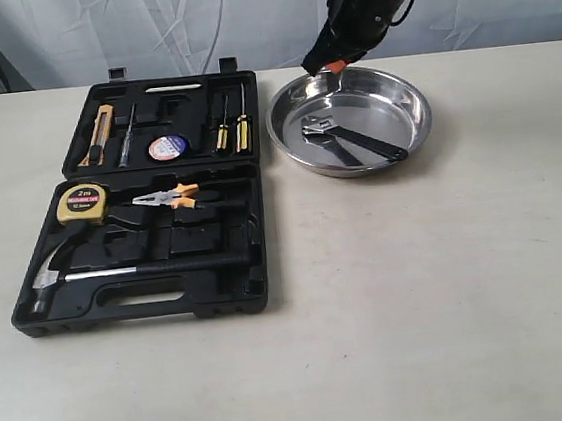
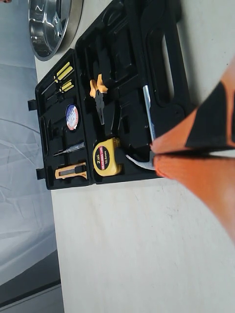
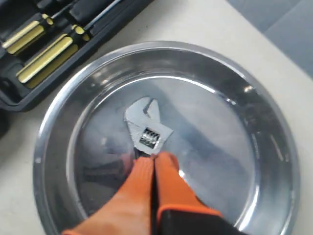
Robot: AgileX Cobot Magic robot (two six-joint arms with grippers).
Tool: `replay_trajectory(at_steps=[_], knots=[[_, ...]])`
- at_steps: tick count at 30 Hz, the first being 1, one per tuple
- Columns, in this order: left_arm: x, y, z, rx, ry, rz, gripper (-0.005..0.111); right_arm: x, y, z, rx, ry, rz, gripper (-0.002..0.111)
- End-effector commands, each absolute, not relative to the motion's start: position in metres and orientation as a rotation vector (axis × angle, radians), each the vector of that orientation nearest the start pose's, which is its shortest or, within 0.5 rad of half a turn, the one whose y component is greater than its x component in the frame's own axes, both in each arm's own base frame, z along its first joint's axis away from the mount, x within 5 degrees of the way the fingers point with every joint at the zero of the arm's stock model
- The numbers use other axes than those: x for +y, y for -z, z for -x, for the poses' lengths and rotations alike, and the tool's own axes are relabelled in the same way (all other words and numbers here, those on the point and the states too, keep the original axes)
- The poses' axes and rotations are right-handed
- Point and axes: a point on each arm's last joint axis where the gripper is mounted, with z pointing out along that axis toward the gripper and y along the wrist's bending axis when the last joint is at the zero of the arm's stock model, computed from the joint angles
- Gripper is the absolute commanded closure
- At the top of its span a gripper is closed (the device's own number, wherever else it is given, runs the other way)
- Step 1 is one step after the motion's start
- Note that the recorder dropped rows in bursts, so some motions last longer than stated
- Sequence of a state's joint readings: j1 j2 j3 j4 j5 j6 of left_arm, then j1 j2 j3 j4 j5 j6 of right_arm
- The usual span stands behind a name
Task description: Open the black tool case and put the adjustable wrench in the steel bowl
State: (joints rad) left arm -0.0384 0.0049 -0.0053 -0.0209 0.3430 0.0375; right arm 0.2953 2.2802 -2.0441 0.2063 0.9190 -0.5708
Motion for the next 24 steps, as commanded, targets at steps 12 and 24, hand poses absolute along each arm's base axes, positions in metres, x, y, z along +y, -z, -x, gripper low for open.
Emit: replay_trajectory(at_steps=[12,24], knots=[[-0.003,-0.183,-0.054,1.816,0.025,-0.058,0.107,0.113,-0.246,-0.393,2.432,-0.332,0.768,0.109],[-0.003,-0.183,-0.054,1.816,0.025,-0.058,0.107,0.073,-0.252,-0.249,2.262,-0.273,0.455,0.109]])
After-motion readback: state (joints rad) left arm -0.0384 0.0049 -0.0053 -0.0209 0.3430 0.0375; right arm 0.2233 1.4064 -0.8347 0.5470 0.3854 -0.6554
